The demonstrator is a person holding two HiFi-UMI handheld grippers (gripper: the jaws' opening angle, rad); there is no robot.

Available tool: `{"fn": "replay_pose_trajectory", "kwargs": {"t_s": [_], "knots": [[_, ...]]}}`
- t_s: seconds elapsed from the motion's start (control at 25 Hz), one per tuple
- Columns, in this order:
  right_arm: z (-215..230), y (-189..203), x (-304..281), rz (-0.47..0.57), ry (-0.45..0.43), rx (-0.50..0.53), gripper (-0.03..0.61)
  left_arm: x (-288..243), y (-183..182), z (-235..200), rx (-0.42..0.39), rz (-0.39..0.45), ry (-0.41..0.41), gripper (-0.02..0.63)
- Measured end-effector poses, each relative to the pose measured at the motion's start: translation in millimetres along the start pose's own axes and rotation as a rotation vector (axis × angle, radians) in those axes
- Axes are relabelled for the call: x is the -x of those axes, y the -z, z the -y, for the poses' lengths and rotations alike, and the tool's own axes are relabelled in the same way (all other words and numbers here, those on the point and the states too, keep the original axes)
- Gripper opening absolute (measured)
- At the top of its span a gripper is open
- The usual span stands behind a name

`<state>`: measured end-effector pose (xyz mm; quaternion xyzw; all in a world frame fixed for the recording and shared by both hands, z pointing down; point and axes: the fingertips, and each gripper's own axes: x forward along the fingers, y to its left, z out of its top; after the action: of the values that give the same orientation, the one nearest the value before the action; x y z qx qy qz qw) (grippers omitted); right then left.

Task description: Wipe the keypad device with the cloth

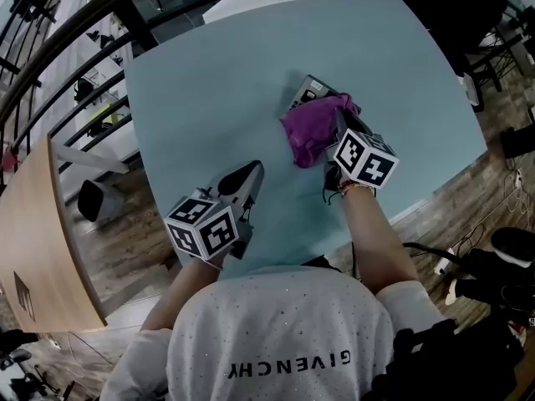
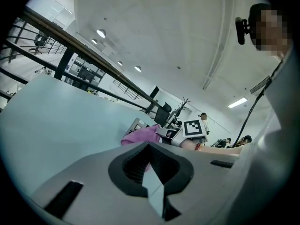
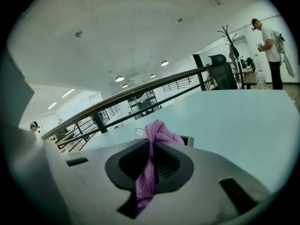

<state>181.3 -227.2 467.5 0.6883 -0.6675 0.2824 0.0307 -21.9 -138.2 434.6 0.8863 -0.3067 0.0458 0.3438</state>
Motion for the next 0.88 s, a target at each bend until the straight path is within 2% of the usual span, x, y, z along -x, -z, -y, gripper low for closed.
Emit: {"fn": "replay_pose_trajectory", "kwargs": {"t_s": [0.64, 0.76, 0.88], "knots": [[51, 4, 40, -0.003, 0.049, -0.075, 0.023, -22, 11, 27, 0.007, 0.005, 0.024, 0.005], [38, -7, 50, 0.012, -0.016, -0.100, 0.021, -26, 7, 36, 0.012, 0.027, 0.019, 0.004], [3, -14, 52, 0.019, -0.141, -0.076, 0.021, -27, 3, 47, 0.012, 0.049, 0.013, 0.005]]}}
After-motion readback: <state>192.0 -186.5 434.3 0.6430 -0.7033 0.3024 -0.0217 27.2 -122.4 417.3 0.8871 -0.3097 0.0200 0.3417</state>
